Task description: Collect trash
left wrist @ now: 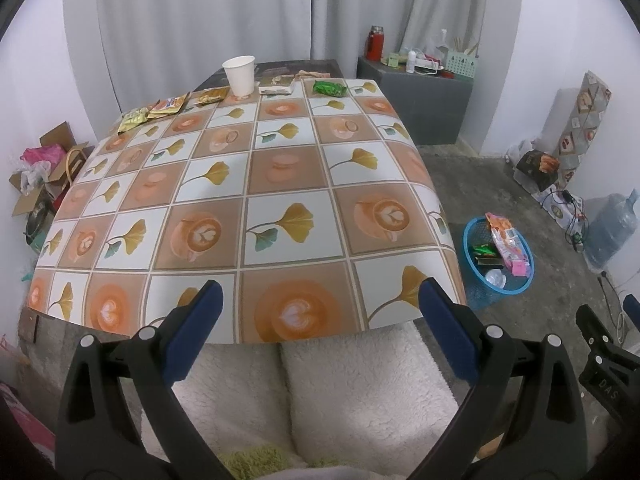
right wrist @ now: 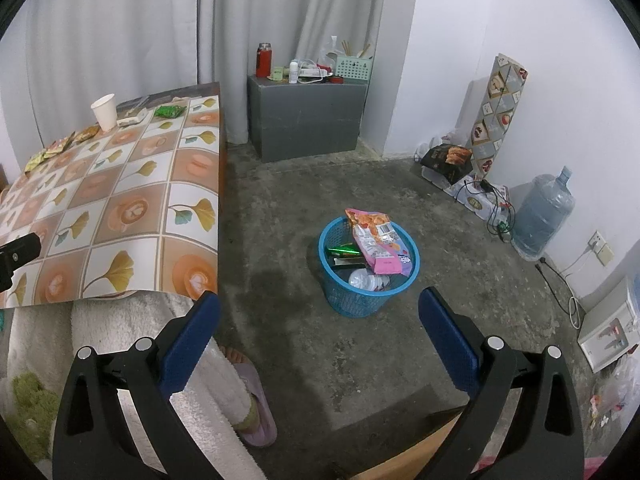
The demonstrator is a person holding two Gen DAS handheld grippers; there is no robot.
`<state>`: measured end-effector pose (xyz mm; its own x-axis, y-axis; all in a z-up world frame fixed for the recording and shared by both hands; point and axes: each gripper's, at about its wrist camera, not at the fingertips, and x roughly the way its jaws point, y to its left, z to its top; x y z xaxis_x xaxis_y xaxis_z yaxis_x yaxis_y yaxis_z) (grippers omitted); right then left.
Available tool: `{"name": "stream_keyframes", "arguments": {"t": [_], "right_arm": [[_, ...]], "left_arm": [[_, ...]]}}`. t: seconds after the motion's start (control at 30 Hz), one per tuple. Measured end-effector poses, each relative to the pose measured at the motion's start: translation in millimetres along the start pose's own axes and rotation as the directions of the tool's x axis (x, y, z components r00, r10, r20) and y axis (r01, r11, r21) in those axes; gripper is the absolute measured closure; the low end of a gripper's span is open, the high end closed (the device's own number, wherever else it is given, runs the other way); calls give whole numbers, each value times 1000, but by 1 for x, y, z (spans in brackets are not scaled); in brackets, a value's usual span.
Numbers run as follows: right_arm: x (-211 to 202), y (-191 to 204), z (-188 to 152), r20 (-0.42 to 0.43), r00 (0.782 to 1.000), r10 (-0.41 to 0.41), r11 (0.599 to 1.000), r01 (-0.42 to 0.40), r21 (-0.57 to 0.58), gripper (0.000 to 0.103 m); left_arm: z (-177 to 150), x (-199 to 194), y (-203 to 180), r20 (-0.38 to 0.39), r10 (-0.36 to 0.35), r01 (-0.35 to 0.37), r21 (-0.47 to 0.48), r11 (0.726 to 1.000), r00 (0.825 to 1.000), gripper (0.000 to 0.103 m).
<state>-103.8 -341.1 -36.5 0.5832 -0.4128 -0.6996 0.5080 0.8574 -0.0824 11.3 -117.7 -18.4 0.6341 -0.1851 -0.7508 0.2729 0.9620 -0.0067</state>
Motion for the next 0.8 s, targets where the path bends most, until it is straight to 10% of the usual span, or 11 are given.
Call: {"name": "stream_keyframes", "arguments": {"t": [0.8], "right_arm": [[-1,0,0,2,1000,-1,1000,1,-3,7]], "left_arm": [[0,-1,-1,1,2,-2,-3,1000,1000,9]]}}
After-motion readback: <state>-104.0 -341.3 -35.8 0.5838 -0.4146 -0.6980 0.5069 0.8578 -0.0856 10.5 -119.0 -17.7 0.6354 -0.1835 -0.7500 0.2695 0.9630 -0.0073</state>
